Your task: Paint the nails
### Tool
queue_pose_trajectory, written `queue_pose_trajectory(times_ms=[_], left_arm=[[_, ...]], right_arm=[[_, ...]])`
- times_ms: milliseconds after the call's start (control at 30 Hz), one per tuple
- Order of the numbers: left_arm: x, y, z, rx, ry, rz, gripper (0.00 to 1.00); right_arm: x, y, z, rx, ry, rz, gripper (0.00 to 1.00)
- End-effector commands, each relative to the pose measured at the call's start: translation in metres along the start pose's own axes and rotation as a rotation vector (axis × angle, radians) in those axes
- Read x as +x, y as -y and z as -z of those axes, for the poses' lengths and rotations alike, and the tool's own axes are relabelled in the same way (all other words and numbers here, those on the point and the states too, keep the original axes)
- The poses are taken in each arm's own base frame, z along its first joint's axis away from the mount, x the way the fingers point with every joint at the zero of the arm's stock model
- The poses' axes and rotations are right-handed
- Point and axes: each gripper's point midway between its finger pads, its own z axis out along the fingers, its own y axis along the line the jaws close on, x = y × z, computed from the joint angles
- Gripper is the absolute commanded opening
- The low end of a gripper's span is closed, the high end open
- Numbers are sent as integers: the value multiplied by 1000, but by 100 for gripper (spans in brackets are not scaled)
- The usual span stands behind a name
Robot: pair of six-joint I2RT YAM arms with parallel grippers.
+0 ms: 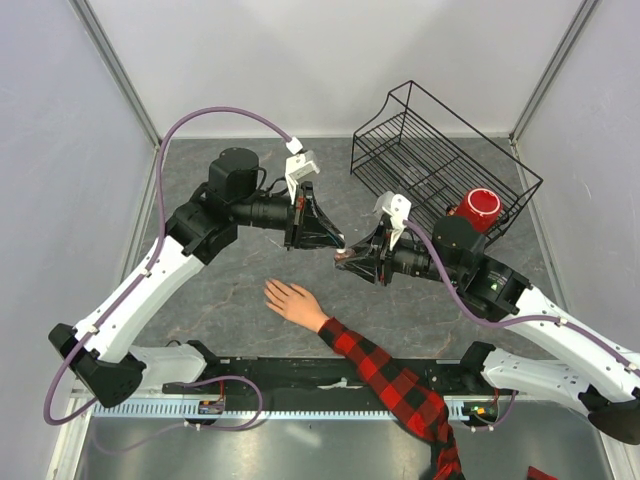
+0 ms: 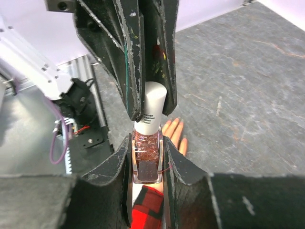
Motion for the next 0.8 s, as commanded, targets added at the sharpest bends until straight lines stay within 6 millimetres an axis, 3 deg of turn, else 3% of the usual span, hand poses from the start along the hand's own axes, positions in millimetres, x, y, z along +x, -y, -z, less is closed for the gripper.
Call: queue_pose_trajectory(times_ms=[0, 167, 400, 500, 767], left_arm=[[32, 37, -1, 251, -98, -32, 2], [26, 46, 1, 315, -40, -146, 2], [12, 78, 15, 432, 80, -295, 2], [5, 80, 16, 419, 99, -298, 2], [-6, 62, 6, 304, 109, -144, 2]], right_arm=[[-106, -35, 12, -136, 332, 113, 0], [-138, -57, 28, -228, 458, 82, 0], [-173, -89, 56, -373, 589, 51, 0], [-173, -90, 55, -382, 583, 52, 0], [-164, -83, 50, -338, 534, 85, 0]])
